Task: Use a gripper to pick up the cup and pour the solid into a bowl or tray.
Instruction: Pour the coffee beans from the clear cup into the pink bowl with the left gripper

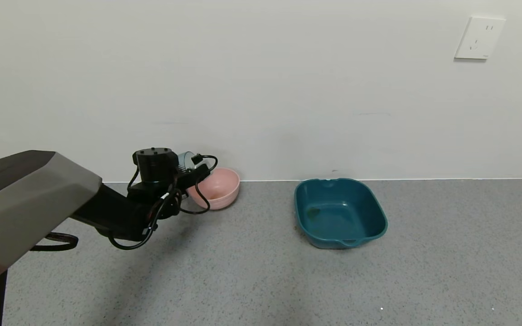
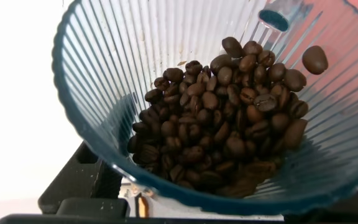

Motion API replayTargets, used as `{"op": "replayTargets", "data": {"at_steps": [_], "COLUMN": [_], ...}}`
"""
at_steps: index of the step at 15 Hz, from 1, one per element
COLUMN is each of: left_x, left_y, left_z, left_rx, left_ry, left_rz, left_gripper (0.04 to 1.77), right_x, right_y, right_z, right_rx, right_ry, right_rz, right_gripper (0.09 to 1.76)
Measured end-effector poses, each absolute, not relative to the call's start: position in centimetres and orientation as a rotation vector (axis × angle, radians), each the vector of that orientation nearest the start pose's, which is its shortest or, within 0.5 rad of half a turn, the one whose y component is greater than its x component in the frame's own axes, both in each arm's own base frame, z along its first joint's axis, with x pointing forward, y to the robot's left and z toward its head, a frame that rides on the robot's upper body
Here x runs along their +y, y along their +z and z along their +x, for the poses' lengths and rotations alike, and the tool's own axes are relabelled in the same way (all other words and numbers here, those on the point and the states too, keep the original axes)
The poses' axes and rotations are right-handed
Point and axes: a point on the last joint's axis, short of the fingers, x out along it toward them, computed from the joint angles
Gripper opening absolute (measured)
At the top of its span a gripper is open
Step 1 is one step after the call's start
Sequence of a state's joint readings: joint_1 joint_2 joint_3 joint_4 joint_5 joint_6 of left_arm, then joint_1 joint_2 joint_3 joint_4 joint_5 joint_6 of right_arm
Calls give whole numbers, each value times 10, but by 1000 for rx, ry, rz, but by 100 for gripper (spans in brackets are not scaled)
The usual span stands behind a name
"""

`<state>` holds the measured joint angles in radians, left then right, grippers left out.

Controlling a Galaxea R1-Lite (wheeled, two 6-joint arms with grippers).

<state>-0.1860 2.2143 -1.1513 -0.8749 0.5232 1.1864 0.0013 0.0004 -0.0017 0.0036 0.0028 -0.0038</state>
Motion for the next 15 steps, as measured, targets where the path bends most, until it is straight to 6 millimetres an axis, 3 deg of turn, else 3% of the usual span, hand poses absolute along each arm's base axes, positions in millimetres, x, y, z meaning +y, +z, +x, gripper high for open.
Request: {"op": "replayTargets", "data": {"at_steps": [15], "left_x": [-79], "left_y": [110], "left_z": [427], "left_rx": [346], "left_ry": [158], "left_rz": [1437], "left_gripper": [132], "right_x": [0], "right_y": [76], "right_z": [-23], "right_rx": [2], "right_ry": [4], "right_rz": [-4], "right_gripper": [171]}}
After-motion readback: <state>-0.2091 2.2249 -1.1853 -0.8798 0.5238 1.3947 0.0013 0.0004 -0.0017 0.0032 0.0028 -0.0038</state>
